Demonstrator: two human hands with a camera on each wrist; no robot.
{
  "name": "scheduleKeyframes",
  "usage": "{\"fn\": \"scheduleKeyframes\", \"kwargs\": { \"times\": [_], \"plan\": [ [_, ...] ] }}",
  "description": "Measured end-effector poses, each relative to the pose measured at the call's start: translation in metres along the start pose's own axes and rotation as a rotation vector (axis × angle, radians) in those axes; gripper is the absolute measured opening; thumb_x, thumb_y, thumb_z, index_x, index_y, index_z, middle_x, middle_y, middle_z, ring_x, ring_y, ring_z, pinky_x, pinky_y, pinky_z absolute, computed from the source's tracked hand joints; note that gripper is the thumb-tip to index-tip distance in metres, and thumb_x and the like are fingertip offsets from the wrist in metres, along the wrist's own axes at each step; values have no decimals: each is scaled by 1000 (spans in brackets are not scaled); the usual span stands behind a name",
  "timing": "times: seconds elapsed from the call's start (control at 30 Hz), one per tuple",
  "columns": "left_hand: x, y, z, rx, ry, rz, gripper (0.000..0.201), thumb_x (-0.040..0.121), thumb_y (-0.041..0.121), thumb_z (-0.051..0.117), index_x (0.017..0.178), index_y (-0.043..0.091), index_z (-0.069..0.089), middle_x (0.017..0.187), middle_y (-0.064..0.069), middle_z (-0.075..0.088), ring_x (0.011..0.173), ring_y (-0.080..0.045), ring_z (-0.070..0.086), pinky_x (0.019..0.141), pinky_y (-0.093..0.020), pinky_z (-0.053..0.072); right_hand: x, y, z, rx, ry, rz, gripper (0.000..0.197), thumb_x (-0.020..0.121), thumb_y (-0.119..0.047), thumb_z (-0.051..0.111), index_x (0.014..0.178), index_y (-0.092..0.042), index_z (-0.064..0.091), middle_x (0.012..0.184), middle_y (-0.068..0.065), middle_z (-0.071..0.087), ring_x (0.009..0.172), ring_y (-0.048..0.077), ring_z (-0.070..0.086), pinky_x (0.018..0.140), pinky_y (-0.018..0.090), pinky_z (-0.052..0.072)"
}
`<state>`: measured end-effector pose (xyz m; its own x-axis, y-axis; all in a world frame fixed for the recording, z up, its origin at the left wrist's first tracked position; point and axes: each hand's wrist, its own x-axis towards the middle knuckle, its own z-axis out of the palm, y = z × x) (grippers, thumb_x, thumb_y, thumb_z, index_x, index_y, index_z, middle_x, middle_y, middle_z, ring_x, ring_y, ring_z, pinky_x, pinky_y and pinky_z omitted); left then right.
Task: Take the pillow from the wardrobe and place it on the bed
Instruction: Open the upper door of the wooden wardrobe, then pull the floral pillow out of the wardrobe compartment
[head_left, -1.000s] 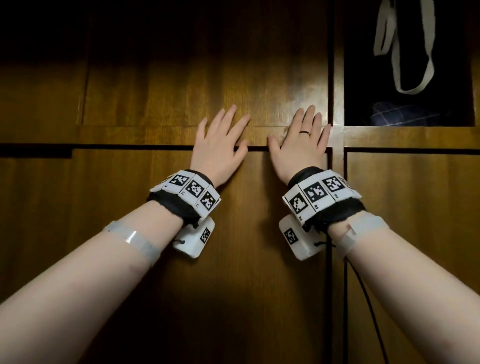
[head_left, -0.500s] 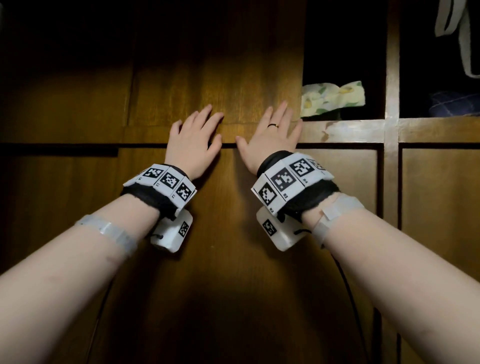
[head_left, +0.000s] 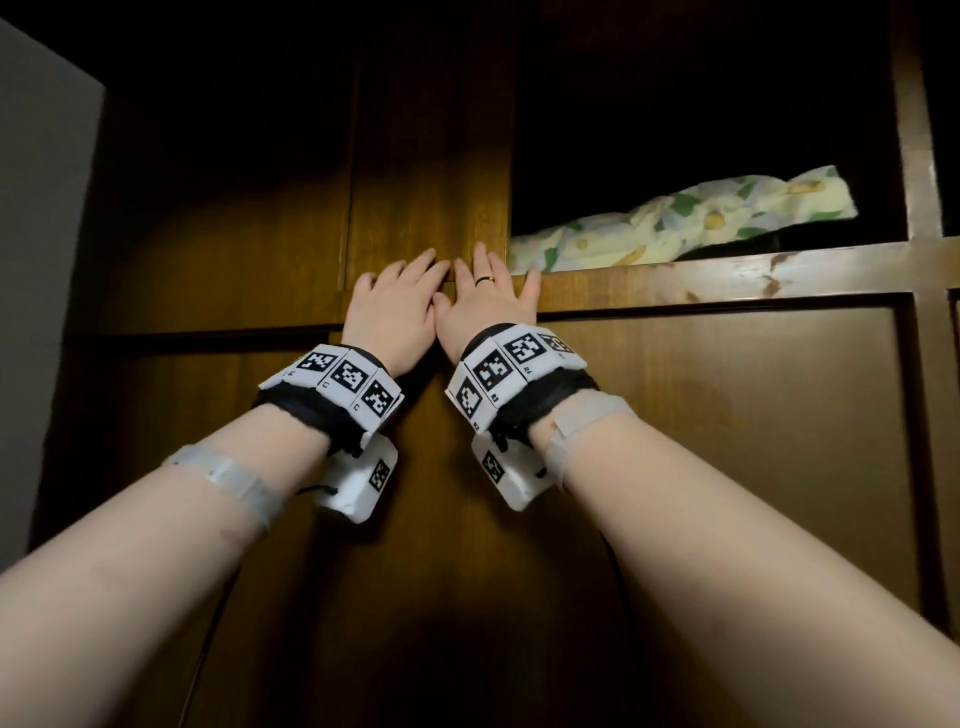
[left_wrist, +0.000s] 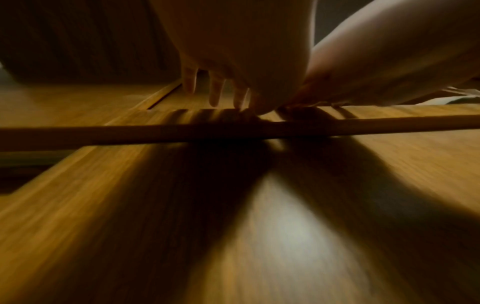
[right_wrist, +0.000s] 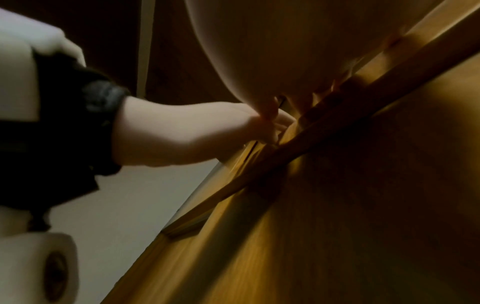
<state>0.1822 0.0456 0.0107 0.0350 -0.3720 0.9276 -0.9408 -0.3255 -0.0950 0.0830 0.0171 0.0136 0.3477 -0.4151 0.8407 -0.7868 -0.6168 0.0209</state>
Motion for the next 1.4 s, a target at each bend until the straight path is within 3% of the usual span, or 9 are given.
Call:
{"fn": "scheduleKeyframes", "kwargs": {
  "times": [0.5,0.6,0.8,0.93,1.0,1.07,1.17,1.3,1.4],
  "plan": [
    [-6,-35,1,-16,-95,-14,51,98,38,20,148,26,20,159,4,18,147,-26,11,118,-51,2,12,-24,1,62,-24,-25,52,101,-37,20,150,-22,21,162,-2,10,149,17,11,119,46,-1],
    [-3,-16,-2,-56,16,-4,50,95,34,29,144,23,30,155,-4,28,143,-30,20,116,-51,9,6,4,-12,247,132,56,48,100,-34,28,147,-23,30,161,-2,15,147,16,17,118,45,5],
    [24,68,-19,-233,143,176,47,88,27,39,134,20,44,145,-4,42,133,-23,38,109,-44,23,7,102,-65,-45,394,145,52,96,-31,39,146,-19,29,160,4,16,145,25,21,114,42,17],
    [47,108,-28,-365,90,135,48,89,28,40,136,22,41,147,-4,40,134,-24,38,109,-42,26,10,171,-92,-97,305,426,67,93,-30,52,149,-16,19,159,14,16,144,34,20,115,44,17],
    [52,122,-27,-377,-2,102,51,89,31,39,139,24,36,151,-6,34,135,-28,36,109,-45,26,14,198,-92,-135,215,520,69,90,-26,57,148,-12,22,149,20,34,137,36,33,112,44,23],
    [52,131,-27,-384,-50,80,53,89,35,39,141,26,32,152,-9,31,135,-31,35,108,-47,27,18,211,-96,-94,192,558,43,92,-14,53,134,-5,45,127,22,58,116,36,55,101,41,38],
    [47,142,-28,-394,-58,68,55,90,40,41,142,28,29,149,-10,35,132,-33,39,106,-48,31,8,213,-104,99,226,407,25,95,-12,46,112,-5,63,110,16,68,94,33,63,73,30,42],
    [44,147,-35,-481,-114,-11,84,80,51,58,147,34,10,152,-13,32,136,-35,35,110,-54,29,-24,181,-119,233,493,69,24,96,-20,40,107,-10,59,103,15,66,92,32,61,72,34,41],
    [43,138,-56,-793,5,-155,85,80,28,66,147,29,14,144,-15,44,129,-32,45,108,-40,35,-47,138,-121,231,594,-321,19,89,-13,47,95,-2,63,91,21,66,89,36,60,74,36,31]
  ]
}}
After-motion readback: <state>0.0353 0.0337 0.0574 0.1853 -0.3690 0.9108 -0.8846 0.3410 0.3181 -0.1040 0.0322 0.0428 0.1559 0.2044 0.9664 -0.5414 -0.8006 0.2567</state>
